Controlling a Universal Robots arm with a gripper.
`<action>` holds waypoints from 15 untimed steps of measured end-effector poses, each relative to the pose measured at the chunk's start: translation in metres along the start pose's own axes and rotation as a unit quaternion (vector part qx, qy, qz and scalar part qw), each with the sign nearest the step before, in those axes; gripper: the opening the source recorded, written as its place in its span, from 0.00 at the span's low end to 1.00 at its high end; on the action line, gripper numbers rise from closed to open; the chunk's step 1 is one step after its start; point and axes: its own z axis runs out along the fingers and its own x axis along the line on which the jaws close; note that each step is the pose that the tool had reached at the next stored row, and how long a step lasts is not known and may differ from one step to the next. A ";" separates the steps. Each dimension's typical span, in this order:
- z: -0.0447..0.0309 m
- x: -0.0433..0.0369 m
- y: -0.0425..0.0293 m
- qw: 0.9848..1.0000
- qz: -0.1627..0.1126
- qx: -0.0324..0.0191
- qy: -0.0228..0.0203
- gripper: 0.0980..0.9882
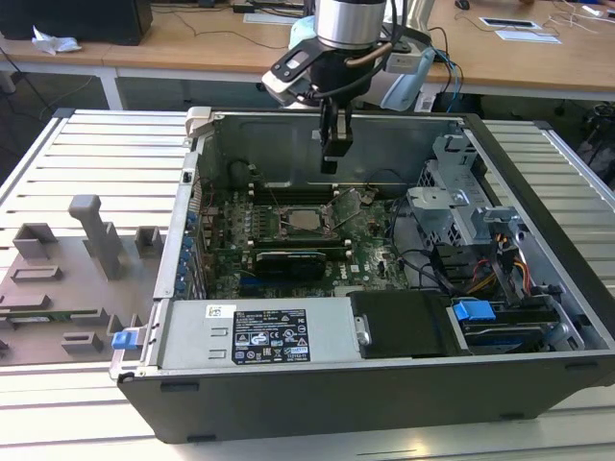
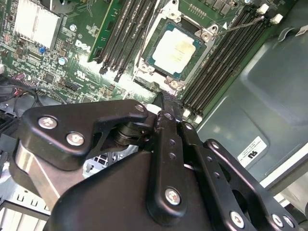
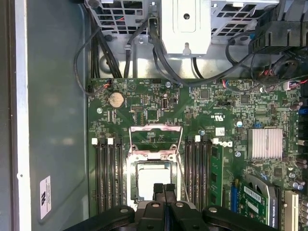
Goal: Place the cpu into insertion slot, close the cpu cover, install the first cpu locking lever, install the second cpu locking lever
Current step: 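Close the cpu cover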
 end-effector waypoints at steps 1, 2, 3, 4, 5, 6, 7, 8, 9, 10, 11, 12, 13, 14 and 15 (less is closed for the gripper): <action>0.0005 0.0000 0.0004 1.000 0.000 0.000 0.000 0.01; 0.0011 0.0001 0.0008 1.000 0.000 0.000 0.000 0.01; 0.0013 0.0001 0.0010 1.000 0.000 0.000 0.000 0.01; 0.0016 0.0001 0.0013 1.000 0.000 0.000 0.000 0.01; 0.0019 0.0001 0.0015 1.000 0.000 0.000 0.000 0.01; 0.0023 0.0001 0.0018 1.000 0.000 0.000 0.000 0.01; 0.0027 0.0001 0.0021 1.000 0.000 0.000 0.000 0.01; 0.0029 0.0001 0.0022 1.000 0.000 0.000 0.000 0.01; 0.0032 0.0001 0.0025 1.000 0.000 0.000 0.000 0.01; 0.0034 0.0002 0.0027 1.000 0.000 0.000 0.000 0.01; 0.0038 0.0002 0.0029 1.000 0.000 0.000 0.000 0.01; 0.0041 0.0002 0.0032 1.000 0.000 0.000 0.000 0.01; 0.0044 0.0002 0.0034 1.000 0.000 0.000 0.000 0.01; 0.0046 0.0003 0.0035 1.000 0.000 0.000 0.000 0.01; 0.0049 0.0003 0.0037 1.000 0.000 0.000 0.000 0.01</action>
